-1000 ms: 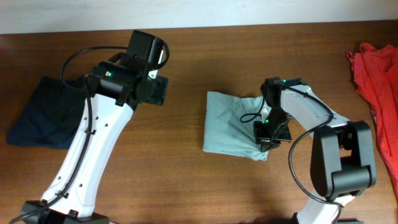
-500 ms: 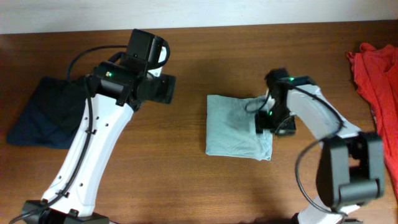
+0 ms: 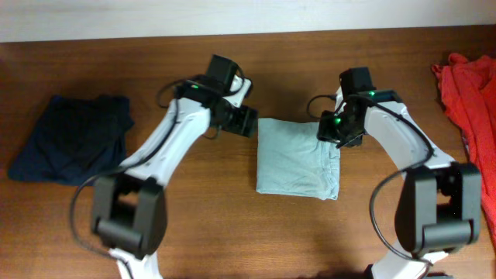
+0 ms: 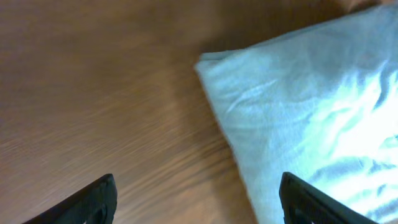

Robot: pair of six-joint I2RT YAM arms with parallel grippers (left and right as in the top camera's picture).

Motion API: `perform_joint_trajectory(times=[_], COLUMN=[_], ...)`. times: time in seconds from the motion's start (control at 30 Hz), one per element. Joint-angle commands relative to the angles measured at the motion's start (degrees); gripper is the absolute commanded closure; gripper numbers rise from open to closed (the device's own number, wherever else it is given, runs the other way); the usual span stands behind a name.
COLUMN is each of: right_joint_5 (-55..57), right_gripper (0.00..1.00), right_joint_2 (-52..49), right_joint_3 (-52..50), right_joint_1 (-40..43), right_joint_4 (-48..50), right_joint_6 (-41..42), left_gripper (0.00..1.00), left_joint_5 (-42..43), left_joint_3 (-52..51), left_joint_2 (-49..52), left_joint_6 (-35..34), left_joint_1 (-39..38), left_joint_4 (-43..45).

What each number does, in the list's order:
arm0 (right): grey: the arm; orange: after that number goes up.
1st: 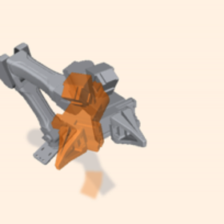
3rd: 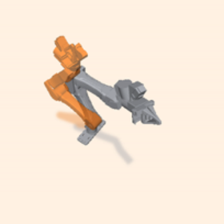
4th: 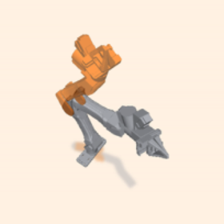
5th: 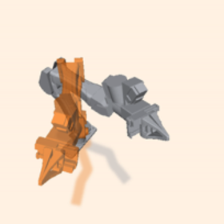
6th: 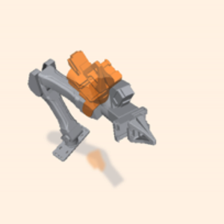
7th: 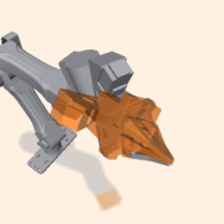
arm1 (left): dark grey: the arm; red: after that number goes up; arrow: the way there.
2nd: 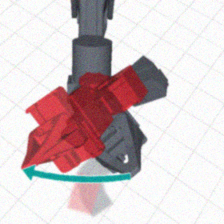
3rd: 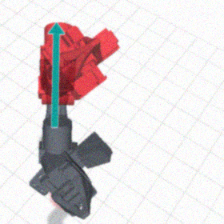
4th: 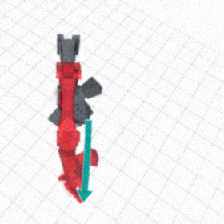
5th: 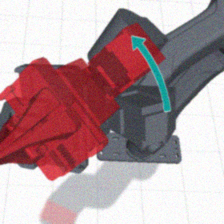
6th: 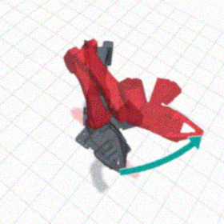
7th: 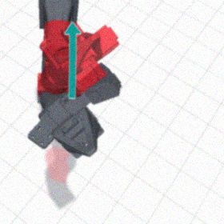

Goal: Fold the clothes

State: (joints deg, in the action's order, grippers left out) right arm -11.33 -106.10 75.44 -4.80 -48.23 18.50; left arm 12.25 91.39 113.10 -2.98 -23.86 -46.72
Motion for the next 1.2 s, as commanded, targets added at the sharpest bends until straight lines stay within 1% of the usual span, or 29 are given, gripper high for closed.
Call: perform_joint_trajectory(times=[0.0, 0.13, 0.2, 0.23, 0.27, 0.3, 0.33, 0.37, 0.43, 0.5, 0.6, 0.73, 0.8, 0.9, 1.03, 1.17], right_joint_5=[-0.9, 1.2, 3.0, 4.2, 5.3, 6.3, 7.5, 8.3, 9.8, 6.6, -4.0, -16.3, -18.6, -15.8, -9.3, -3.9], right_gripper=[0.77, 0.85, 0.87, 0.88, 0.9, 0.91, 0.93, 0.94, 0.96, 0.96, 0.96, 0.96, 0.96, 0.96, 0.96, 0.96], right_joint_2=[-2.9, -3.2, -3.2, -3.2, -3.2, -3.2, -3.2, -3.2, -3.2, -3.1, -1.9, 0.3, 0.4, -0.4, -3.4, -7.6], right_joint_3=[0.5, 0.4, 0.4, 0.4, 0.4, 0.3, 0.3, 0.1, -0.2, -0.2, -0.1, -0.1, -0.1, -0.1, -0.3, -0.3], right_joint_1=[-0.1, -0.1, 0.0, 0.0, 0.0, 0.0, 0.0, 0.0, 0.0, 0.0, 0.1, 0.0, -0.1, -0.3, -1.2, -1.5], right_joint_4=[-1.5, -2.0, -2.1, -2.1, -2.1, -2.1, -2.1, -2.1, -2.1, -2.3, -0.5, 2.6, 3.9, 4.2, 5.0, 5.1], right_joint_6=[3.1, 3.1, 3.1, 3.1, 3.1, 3.1, 3.1, 3.1, 3.1, 3.5, -0.4, -2.0, -1.9, -1.4, 0.0, 0.0], left_gripper=[0.18, 0.18, 0.28, 0.36, 0.45, 0.5, 0.59, 0.64, 0.69, 0.7, 0.67, 0.67, 0.67, 0.67, 0.67, 0.72], left_joint_5=[8.7, 12.0, 11.8, 11.9, 11.8, 11.5, 10.3, 9.3, 7.6, 7.4, 7.5, 7.4, 7.4, 7.4, 6.7, 6.2], left_joint_3=[-0.4, -0.4, -0.4, -0.4, -0.4, -0.4, -0.5, -0.5, -0.6, -0.6, -0.6, -0.6, -0.6, -0.6, -0.6, -0.6], left_joint_2=[6.4, 8.8, 9.3, 9.4, 9.6, 9.7, 9.8, 9.8, 9.8, 9.8, 9.8, 9.8, 9.8, 10.0, 11.6, 13.9], left_joint_6=[1.7, 1.7, 1.8, 2.0, 2.6, 2.7, 2.8, 2.8, 2.8, 3.4, 3.9, 3.9, 4.0, 4.4, 5.4, 5.4], left_joint_1=[-1.4, -2.1, -2.4, -2.6, -2.7, -2.7, -2.7, -2.7, -2.7, -2.7, -2.9, -3.5, -3.8, -4.2, -5.0, -5.2], left_joint_4=[4.0, 8.3, 10.0, 10.6, 11.2, 11.3, 11.1, 11.0, 10.6, 10.6, 10.6, 10.6, 10.8, 11.4, 11.6, 11.3])
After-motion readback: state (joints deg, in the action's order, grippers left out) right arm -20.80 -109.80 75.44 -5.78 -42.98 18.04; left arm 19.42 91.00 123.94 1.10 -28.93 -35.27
